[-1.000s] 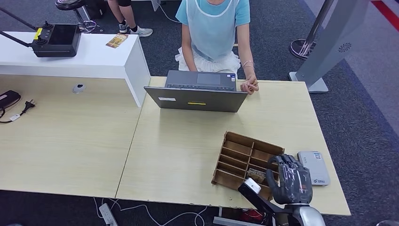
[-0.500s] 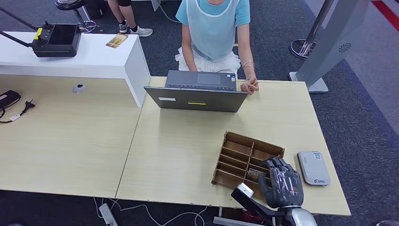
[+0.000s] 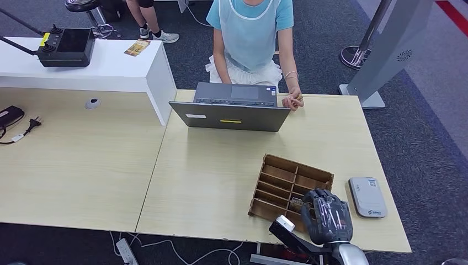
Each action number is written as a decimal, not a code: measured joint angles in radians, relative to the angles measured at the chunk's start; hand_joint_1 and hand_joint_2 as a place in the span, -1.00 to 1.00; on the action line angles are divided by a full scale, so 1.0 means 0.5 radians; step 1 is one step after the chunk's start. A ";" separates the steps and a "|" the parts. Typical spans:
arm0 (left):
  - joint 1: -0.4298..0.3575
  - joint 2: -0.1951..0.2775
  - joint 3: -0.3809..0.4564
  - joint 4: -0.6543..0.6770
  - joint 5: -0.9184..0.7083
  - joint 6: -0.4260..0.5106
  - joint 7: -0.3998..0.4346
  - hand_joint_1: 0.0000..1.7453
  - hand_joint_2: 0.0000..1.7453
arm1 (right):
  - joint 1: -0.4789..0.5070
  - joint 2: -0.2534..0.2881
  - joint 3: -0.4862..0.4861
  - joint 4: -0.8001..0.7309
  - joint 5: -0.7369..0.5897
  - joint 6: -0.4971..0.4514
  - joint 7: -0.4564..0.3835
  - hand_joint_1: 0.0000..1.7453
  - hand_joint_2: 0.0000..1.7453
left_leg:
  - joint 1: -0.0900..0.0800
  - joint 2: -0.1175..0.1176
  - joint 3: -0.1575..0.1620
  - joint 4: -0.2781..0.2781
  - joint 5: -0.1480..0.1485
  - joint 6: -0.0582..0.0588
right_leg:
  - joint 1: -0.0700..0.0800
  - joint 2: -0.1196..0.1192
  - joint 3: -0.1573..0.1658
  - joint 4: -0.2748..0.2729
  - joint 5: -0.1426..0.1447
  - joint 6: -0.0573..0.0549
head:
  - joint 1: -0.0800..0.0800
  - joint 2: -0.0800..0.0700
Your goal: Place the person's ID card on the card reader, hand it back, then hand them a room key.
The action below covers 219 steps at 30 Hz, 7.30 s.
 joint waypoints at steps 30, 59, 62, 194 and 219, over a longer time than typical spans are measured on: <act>0.000 0.000 0.001 0.000 0.000 0.000 -0.002 -1.00 -1.00 | -0.012 -0.001 0.009 -0.031 0.042 -0.043 0.006 0.12 1.00 | 0.000 0.000 0.000 0.000 0.000 0.000 | 0.000 0.000 0.000 0.000 0.000 0.000 | 0.000 0.000; -0.001 0.003 0.000 0.000 -0.031 0.005 -0.007 -1.00 -1.00 | -0.039 -0.001 0.003 0.063 0.004 -0.035 -0.007 0.21 1.00 | 0.000 0.000 0.000 0.000 0.000 0.000 | 0.000 0.000 0.000 0.000 0.000 0.000 | 0.000 0.000; -0.001 0.003 0.000 0.000 -0.031 0.005 -0.007 -1.00 -1.00 | -0.041 -0.001 0.001 0.076 0.004 -0.036 -0.007 0.18 1.00 | 0.000 0.000 0.000 0.000 0.000 0.000 | 0.000 0.000 0.000 0.000 0.000 0.000 | 0.000 0.000; -0.016 0.035 -0.024 0.000 -0.126 -0.038 -0.105 -1.00 -1.00 | -2.126 0.080 0.040 1.024 -1.303 0.563 -0.604 0.57 1.00 | 0.000 0.000 0.000 0.001 0.005 -0.002 | 0.000 0.001 0.001 0.001 0.005 0.001 | 0.000 0.000; -0.018 0.035 -0.066 0.000 -0.130 -0.043 -0.093 -1.00 -1.00 | -2.372 0.199 0.033 1.614 -1.198 0.403 -0.521 -1.00 1.00 | 0.000 0.000 0.000 0.001 0.006 -0.002 | 0.000 0.001 -0.001 0.001 0.006 0.000 | 0.000 0.000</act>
